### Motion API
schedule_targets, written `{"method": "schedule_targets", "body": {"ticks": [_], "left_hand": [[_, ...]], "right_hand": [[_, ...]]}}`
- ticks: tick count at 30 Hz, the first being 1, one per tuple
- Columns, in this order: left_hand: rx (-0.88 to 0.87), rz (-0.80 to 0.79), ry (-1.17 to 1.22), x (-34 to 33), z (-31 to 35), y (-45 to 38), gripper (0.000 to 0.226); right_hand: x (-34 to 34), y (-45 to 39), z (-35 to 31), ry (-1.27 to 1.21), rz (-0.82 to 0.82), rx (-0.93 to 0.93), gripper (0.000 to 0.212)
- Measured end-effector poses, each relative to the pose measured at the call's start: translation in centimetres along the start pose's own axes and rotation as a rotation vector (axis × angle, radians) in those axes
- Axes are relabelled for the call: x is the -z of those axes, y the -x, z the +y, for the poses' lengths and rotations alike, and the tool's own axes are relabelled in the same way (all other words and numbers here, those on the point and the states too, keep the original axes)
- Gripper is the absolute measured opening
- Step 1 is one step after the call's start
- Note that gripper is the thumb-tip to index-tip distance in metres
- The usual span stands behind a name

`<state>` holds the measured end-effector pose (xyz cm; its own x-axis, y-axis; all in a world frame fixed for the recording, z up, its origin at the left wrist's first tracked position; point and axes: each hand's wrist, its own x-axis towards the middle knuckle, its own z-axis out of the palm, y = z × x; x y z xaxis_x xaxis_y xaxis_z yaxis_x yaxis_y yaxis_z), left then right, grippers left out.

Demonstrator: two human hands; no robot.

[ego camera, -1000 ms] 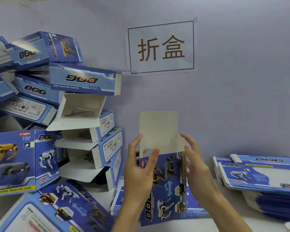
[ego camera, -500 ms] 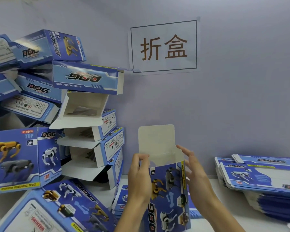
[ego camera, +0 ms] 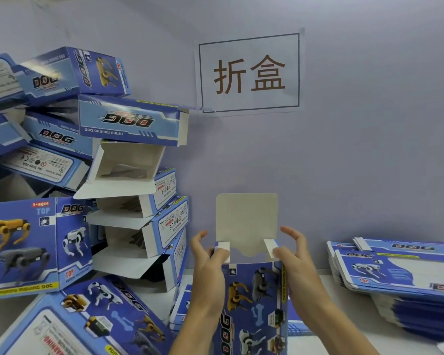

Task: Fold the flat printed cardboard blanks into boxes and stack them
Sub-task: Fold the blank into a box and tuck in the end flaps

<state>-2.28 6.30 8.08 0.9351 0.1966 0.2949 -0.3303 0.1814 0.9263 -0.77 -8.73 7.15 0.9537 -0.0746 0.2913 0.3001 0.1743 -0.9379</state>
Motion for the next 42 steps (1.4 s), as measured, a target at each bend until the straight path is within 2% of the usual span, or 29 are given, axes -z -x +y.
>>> {"method": "schedule_targets", "body": {"ticks": [4,7,12,15,18,22,25,27,29,32,34,37,39,40,41,42], "left_hand": [[-0.034,-0.061,-0.068,-0.1,0.2,-0.1,0.046],[-0.049,-0.031,-0.08,-0.2,0.4,0.0,0.047],[-0.115,0.06,-0.053,-0.1,-0.4,-0.2,0.037],[-0.196,0.122,0.008,0.0,-1.2,0.1,0.027],[-0.094,0.142,0.205,0.1,-1.6,-0.1,0.036],[-0.073,0.162,0.121,0.0,-1.7,-0.6,0.032],[-0.134,0.204,0.048,-0.2,-1.5,-0.7,0.031],[-0.092,0.23,0.059,-0.4,-1.1,-0.5,0.024],[-0.019,0.252,0.108,-0.4,-0.6,-0.3,0.016],[0.065,0.22,0.142,-0.5,0.3,-0.3,0.01],[0.135,0.138,0.194,-0.7,1.1,-0.2,0.014],[0.212,-0.009,0.172,-0.6,2.5,0.0,0.035],[0.205,-0.058,0.119,-0.3,3.6,0.2,0.038],[0.183,-0.068,0.114,-0.2,4.1,0.2,0.037],[0.154,-0.081,0.107,-0.1,4.6,0.2,0.035],[0.128,-0.098,0.09,0.1,5.0,0.1,0.033]], "right_hand": [[0.3,-0.2,-0.4,0.054,-0.021,-0.031,0.046],[0.4,-0.4,-0.4,0.045,-0.05,-0.026,0.049],[-0.1,-0.2,0.2,0.012,-0.048,0.042,0.032],[-0.1,0.3,0.7,0.023,0.038,0.133,0.028],[0.1,0.6,1.2,-0.179,0.038,0.077,0.034],[0.3,0.5,1.2,-0.264,0.034,0.068,0.032],[0.2,0.9,0.8,-0.275,-0.118,0.115,0.023],[0.6,1.0,0.3,-0.285,-0.243,0.093,0.046],[1.0,0.9,0.1,-0.193,-0.296,0.105,0.068],[0.9,0.8,-0.4,0.004,-0.23,0.137,0.079],[1.1,0.9,-1.4,0.114,-0.093,0.191,0.081],[1.6,1.5,-3.5,0.121,-0.02,0.176,0.064],[1.7,1.8,-5.1,0.139,-0.086,0.148,0.049],[2.6,1.8,-4.6,0.139,-0.224,0.188,0.044],[3.1,2.5,-5.0,0.066,-0.236,0.212,0.042],[3.2,2.5,-5.6,-0.063,-0.231,0.15,0.042]]}}
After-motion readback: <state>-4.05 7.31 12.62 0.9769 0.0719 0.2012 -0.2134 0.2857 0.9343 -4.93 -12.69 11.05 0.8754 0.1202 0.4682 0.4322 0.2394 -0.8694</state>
